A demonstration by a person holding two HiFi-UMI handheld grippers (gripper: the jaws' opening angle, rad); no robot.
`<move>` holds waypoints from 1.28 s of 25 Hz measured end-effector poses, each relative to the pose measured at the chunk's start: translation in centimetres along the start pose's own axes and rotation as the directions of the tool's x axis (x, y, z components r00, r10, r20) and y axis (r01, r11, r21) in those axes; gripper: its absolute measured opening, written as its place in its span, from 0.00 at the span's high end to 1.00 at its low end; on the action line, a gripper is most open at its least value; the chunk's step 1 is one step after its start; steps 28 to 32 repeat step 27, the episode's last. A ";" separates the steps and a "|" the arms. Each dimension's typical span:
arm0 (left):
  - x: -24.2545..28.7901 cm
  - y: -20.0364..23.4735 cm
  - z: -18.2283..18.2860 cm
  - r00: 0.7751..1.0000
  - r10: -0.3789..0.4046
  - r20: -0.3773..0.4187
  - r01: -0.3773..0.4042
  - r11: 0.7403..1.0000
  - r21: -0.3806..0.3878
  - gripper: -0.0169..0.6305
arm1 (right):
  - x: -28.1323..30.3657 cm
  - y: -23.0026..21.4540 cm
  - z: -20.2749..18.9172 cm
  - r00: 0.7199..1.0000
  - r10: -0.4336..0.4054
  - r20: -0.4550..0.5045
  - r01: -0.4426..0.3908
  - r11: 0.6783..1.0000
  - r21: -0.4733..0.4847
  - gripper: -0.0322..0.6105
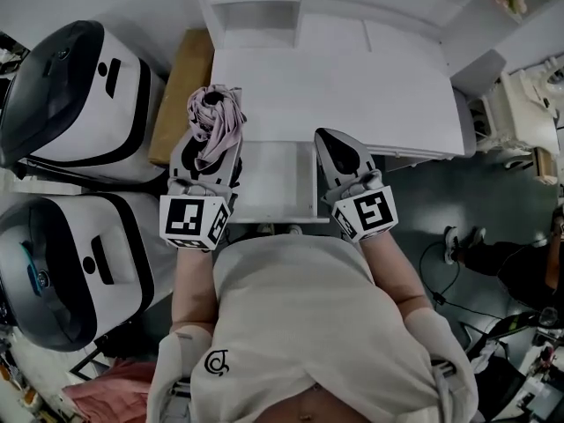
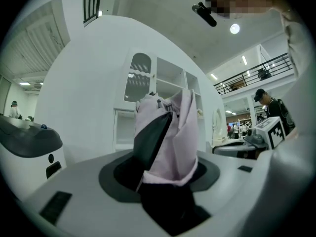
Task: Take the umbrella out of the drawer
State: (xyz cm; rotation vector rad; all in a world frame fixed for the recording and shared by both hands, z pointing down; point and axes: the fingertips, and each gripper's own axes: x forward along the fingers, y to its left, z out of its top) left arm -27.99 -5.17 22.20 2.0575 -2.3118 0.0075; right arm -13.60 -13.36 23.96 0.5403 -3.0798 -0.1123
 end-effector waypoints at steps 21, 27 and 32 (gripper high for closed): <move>-0.8 -0.9 0.2 0.999 -0.042 -0.010 0.042 0.999 0.015 0.63 | -1.0 0.3 0.1 0.999 -0.052 0.001 0.052 0.997 0.054 0.94; -1.3 -0.7 0.2 0.999 -0.038 -0.006 0.038 0.999 0.009 0.63 | -0.9 0.7 0.1 0.997 -0.070 -0.019 0.071 0.996 0.062 0.94; -1.3 -0.7 0.2 0.999 -0.038 -0.006 0.038 0.999 0.009 0.63 | -0.9 0.7 0.1 0.997 -0.070 -0.019 0.071 0.996 0.062 0.94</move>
